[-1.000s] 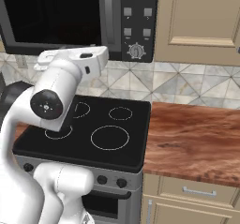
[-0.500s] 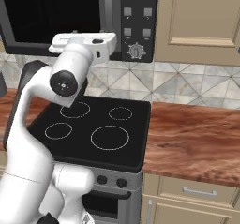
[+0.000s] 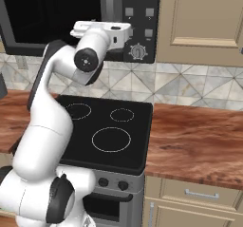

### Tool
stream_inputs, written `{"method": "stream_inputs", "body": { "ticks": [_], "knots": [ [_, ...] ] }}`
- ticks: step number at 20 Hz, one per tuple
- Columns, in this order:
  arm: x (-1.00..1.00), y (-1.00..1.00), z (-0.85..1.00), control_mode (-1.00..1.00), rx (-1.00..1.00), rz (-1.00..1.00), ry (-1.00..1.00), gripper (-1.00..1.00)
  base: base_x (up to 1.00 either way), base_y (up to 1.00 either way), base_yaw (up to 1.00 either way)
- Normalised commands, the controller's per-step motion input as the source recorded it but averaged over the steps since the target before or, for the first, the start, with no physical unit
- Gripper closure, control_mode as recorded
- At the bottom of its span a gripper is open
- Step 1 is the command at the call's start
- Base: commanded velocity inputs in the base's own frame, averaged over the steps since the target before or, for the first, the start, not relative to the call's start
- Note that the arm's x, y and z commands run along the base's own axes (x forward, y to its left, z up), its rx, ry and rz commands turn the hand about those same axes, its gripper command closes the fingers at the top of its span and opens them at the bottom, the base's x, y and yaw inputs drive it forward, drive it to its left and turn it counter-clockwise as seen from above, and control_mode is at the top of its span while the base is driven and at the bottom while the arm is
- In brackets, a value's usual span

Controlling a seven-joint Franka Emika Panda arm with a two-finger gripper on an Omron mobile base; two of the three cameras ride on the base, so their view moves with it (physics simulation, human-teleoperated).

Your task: The microwave is finished heating the fish and avocado. Take the bowl containing the food and place it on the dining counter.

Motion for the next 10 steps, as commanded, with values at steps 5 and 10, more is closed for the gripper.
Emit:
{"method": "stream_inputs", "body": {
  "ticks": [5, 10],
  "knots": [
    [0.83, -0.08, 0.00, -1.00, 0.00, 0.00, 0.13, -1.00, 0.00, 0.00, 0.00],
    [0.89, 0.00, 0.00, -1.00, 0.00, 0.00, 0.13, -1.00, 0.00, 0.00, 0.00]
  ]
}}
